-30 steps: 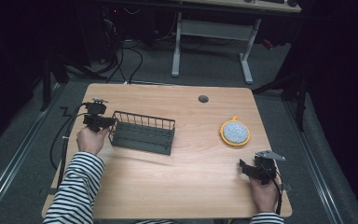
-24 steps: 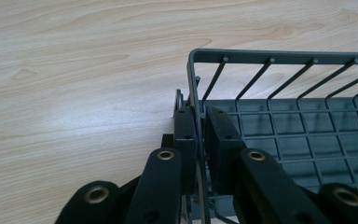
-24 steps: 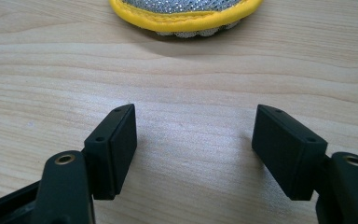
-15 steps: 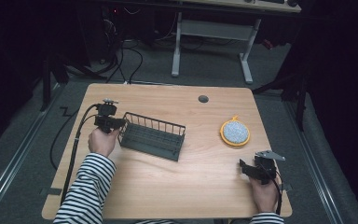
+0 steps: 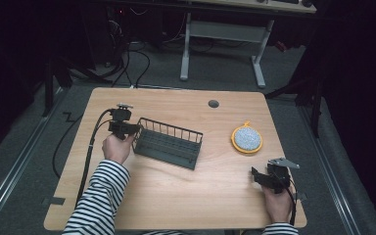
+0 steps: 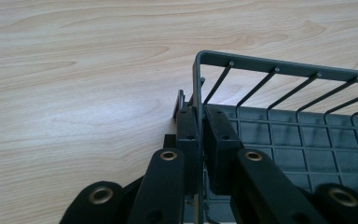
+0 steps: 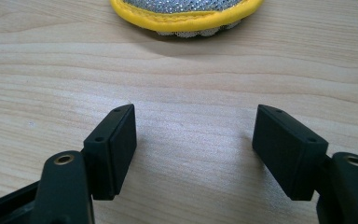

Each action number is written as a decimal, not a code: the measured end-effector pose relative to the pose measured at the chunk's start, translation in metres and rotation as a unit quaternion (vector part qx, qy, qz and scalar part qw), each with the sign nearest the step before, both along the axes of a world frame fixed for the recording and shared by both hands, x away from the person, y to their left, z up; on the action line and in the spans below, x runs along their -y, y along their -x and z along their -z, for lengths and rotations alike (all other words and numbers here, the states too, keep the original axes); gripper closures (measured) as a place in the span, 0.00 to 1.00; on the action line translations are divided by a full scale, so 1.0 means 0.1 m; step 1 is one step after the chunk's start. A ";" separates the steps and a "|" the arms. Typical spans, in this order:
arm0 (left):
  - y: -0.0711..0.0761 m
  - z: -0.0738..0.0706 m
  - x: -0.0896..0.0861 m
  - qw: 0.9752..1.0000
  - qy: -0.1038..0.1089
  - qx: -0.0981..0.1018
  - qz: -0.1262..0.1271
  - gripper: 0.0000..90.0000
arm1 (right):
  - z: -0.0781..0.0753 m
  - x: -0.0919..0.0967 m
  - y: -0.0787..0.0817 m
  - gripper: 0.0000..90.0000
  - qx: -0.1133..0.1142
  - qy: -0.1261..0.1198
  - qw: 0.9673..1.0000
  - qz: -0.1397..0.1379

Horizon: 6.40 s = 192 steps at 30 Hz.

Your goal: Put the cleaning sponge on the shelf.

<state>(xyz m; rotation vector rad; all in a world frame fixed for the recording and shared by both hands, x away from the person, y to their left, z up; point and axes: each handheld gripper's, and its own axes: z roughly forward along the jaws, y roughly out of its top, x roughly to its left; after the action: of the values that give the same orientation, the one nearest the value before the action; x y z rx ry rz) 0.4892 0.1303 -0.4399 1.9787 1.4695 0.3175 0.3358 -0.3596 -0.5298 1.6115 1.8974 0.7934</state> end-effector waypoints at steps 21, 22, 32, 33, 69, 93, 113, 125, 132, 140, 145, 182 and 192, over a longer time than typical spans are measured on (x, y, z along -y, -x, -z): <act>0.11 0.01 0.56 0.999 0.005 0.012 0.041 0.95 | 0.00 0.00 0.00 0.34 0.000 0.000 1.000 0.000; 0.11 0.01 0.58 0.999 0.005 0.012 0.044 0.95 | 0.00 0.00 0.00 0.34 0.000 0.000 1.000 0.000; 0.12 -0.01 0.59 0.998 0.019 0.015 0.055 0.81 | 0.00 0.00 0.00 0.34 0.000 0.000 1.000 0.000; 0.12 -0.01 0.58 0.998 0.026 0.015 0.058 0.74 | 0.00 0.00 0.00 0.34 0.000 0.000 1.000 0.000; 0.79 0.19 -0.55 0.993 0.056 0.100 0.026 0.39 | 0.00 0.00 0.00 0.34 0.002 0.000 1.000 0.000; 0.92 0.85 -0.60 0.997 0.007 0.071 0.011 0.41 | 0.00 0.00 0.00 0.34 0.001 -0.002 1.000 0.001; 0.92 0.96 -0.56 0.994 -0.037 0.104 0.007 0.43 | -0.15 0.06 -0.07 0.53 -0.049 -0.018 0.999 -0.014; 0.92 0.96 -0.53 0.993 -0.048 0.105 0.012 0.39 | -0.57 0.02 -0.29 0.57 -0.039 -0.004 0.998 -0.042; 0.92 0.96 -0.53 0.993 -0.048 0.104 0.012 0.38 | -0.70 0.05 -0.53 0.58 -0.053 0.001 0.998 -0.040; 0.92 0.96 -0.53 0.993 -0.048 0.104 0.012 0.38 | -0.80 0.10 -0.78 0.56 -0.064 -0.014 0.997 -0.028; 0.92 0.96 -0.54 0.993 -0.048 0.104 0.012 0.38 | -0.84 0.10 -0.91 0.56 -0.068 0.003 0.997 -0.020; 0.93 0.96 -0.53 0.993 -0.048 0.104 0.015 0.38 | -0.47 0.22 -1.63 0.45 -0.170 -0.026 0.985 0.032; 0.93 0.96 -0.53 0.993 -0.048 0.104 0.015 0.37 | -0.39 0.33 -1.68 0.42 -0.194 -0.076 0.977 0.039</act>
<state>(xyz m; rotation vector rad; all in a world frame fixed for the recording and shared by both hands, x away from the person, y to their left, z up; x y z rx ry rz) 0.3967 0.1831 -0.5363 1.9744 1.3126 0.5735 0.5034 -0.3925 -0.4907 2.0458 2.0576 0.6375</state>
